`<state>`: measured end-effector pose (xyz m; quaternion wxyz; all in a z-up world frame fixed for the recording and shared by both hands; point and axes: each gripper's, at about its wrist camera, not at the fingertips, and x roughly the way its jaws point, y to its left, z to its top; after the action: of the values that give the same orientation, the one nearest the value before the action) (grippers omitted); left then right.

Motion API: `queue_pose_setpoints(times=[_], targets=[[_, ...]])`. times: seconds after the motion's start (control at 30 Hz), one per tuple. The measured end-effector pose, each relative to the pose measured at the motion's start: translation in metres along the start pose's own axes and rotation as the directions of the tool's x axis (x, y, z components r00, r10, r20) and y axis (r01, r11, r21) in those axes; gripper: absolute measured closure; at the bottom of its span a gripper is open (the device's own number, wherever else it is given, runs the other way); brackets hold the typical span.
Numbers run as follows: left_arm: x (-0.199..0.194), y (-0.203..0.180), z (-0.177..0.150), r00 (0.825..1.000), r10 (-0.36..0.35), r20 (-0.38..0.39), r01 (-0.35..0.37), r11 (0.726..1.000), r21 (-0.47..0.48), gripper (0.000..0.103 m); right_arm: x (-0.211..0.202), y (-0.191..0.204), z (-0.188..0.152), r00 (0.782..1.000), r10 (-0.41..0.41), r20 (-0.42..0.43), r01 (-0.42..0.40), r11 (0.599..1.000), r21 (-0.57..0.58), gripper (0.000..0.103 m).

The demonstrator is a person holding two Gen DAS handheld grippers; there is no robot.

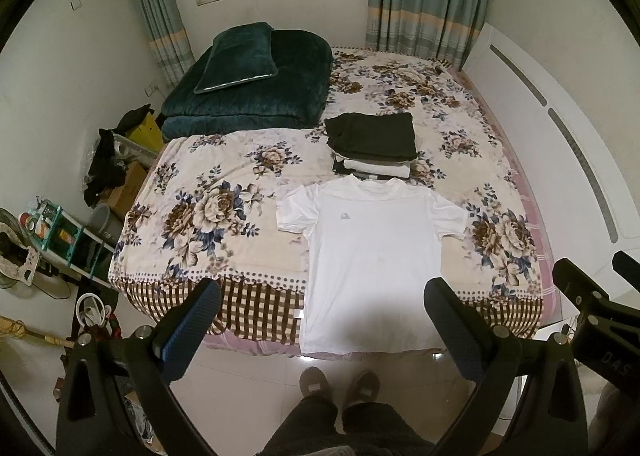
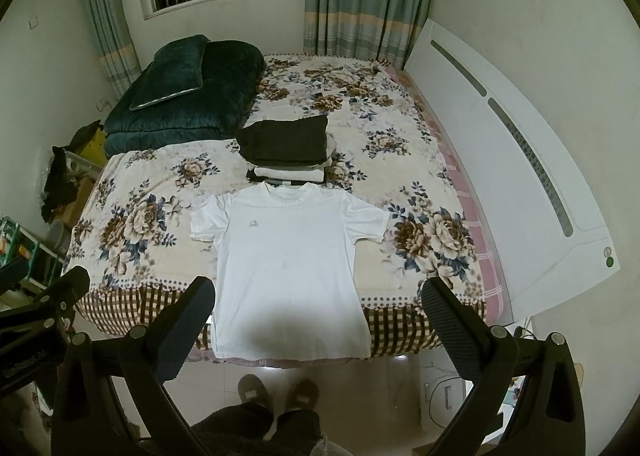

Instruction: Fold small clothes

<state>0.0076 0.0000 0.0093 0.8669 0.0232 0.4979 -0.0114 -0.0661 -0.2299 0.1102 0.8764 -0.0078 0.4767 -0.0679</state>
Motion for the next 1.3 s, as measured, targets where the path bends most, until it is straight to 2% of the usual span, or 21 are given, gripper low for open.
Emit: queue_pose_setpoints(times=[0.1,0.37,0.43,1.1,1.3], targets=[[0.0,-0.003,0.009,1.0,0.0,0.003,0.0,1.0,-0.003,0.0,-0.001,0.0,0.0,1.0,-0.001,0.003,0.001,1.0,-0.001,0.0],[-0.001,-0.001,0.005,1.0,-0.005,0.001,0.005,1.0,-0.002,0.0,-0.002,-0.002,-0.001,1.0,0.001,0.005,-0.001,1.0,-0.001,0.0],[-0.003,-0.007,0.013,1.0,-0.006,0.0,0.006,1.0,0.0,0.0,-0.008,0.003,0.007,1.0,0.001,0.006,-0.001,1.0,0.0,0.0],[-0.003,-0.004,0.007,1.0,-0.009,0.008,0.009,1.0,-0.006,0.0,-0.008,0.004,0.006,1.0,0.0,0.01,0.0,1.0,0.0,0.0],[-0.009,-0.016,0.017,1.0,-0.008,0.01,0.008,1.0,-0.006,0.0,-0.006,0.005,0.005,1.0,0.0,0.012,0.0,1.0,-0.001,0.0]])
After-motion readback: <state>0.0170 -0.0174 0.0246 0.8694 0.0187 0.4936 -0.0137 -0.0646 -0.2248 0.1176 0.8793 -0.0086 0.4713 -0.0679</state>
